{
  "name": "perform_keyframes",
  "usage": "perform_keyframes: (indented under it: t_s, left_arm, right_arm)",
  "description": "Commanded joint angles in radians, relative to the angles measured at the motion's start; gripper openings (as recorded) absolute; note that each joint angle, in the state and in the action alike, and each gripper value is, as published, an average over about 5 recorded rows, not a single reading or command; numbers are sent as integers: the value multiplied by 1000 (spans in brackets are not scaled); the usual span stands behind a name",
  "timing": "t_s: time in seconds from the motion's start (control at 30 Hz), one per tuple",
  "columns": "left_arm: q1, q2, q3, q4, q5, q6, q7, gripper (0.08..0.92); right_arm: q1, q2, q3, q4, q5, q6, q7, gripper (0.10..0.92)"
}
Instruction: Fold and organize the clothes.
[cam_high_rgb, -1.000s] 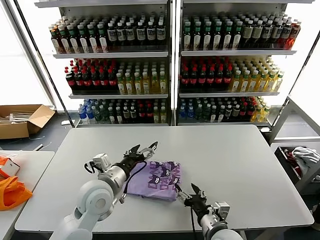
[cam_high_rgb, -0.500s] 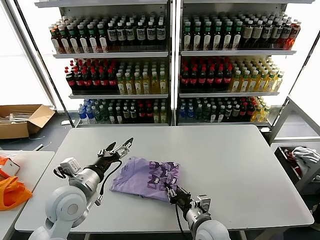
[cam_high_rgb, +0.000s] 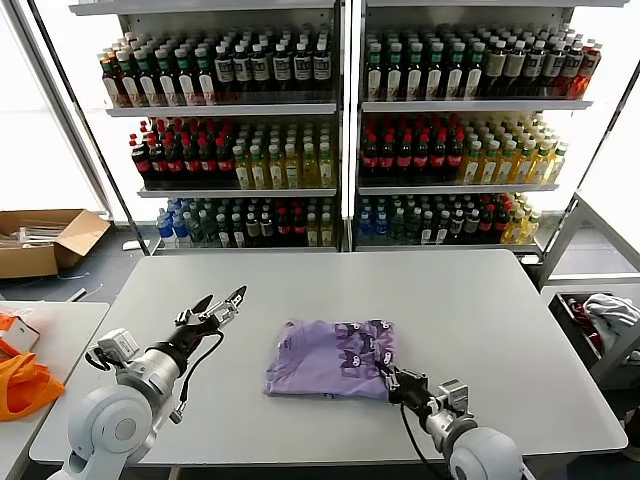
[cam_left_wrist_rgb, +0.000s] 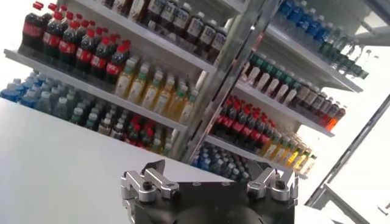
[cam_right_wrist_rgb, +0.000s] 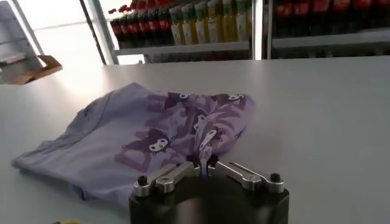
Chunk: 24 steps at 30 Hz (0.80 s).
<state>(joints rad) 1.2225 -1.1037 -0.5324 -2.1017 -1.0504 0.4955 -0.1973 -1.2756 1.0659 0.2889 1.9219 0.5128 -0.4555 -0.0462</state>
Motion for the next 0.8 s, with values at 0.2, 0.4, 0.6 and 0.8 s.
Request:
perform_keyframes:
  t_s: [0.2,0.4,0.6,0.8]
  left_arm:
    - [47,-10,-40,-10,4,-6,17,823]
    - [59,-7,-51,-21,3,-11,20,823]
    - [68,-19,-53,-43,9,-14,25,823]
    - [99,-30,-61,-54,26,-25,31,823]
  right_arm:
    - [35,-82,91,-28,-93,53,-30,195]
    - [84,-61,134,20,-144,106,23,368]
    - [240,1,11,83,-168,61,94,541]
    - [470,147,-273,-132,-219,10,199,714]
